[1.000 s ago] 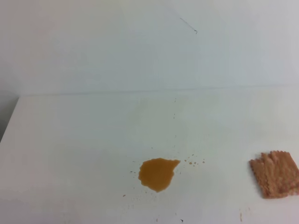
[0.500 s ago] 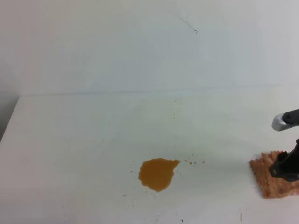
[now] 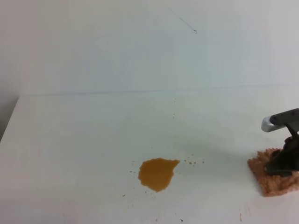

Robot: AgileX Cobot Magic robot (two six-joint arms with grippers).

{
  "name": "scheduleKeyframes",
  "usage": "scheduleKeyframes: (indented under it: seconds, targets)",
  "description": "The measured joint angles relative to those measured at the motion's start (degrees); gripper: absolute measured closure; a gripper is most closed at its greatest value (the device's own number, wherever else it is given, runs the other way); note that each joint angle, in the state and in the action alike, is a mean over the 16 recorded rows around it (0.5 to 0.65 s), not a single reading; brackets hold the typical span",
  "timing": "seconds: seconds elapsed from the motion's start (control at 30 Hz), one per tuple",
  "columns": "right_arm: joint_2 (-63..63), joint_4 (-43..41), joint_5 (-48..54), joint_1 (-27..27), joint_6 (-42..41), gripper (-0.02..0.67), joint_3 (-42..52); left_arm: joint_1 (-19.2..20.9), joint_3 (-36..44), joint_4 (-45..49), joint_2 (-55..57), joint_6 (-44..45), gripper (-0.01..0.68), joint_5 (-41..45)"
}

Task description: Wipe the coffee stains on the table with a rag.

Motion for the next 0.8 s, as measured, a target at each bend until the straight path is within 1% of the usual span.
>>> scheduleKeyframes:
  seconds: [0.2,0.3,0.53,0.8]
  targets:
    - [3.3,-0.4,1.7,3.5,0.0,0.584,-3.0,0.0,0.0,0.0,0.0,0.0,0.674,0.0]
    - [4.4,-0.5,2.3,5.8,0.1,0.637,-5.0,0.0,0.0,0.0,0.0,0.0,0.674,0.0]
    - [6.9,-0.6,3.1,10.2,0.7,0.646,-11.3,0.0,0.0,0.0,0.0,0.0,0.674,0.0]
    - [12.0,-1.0,6.5,13.3,2.3,0.646,-21.8,0.0,0.0,0.0,0.0,0.0,0.674,0.0]
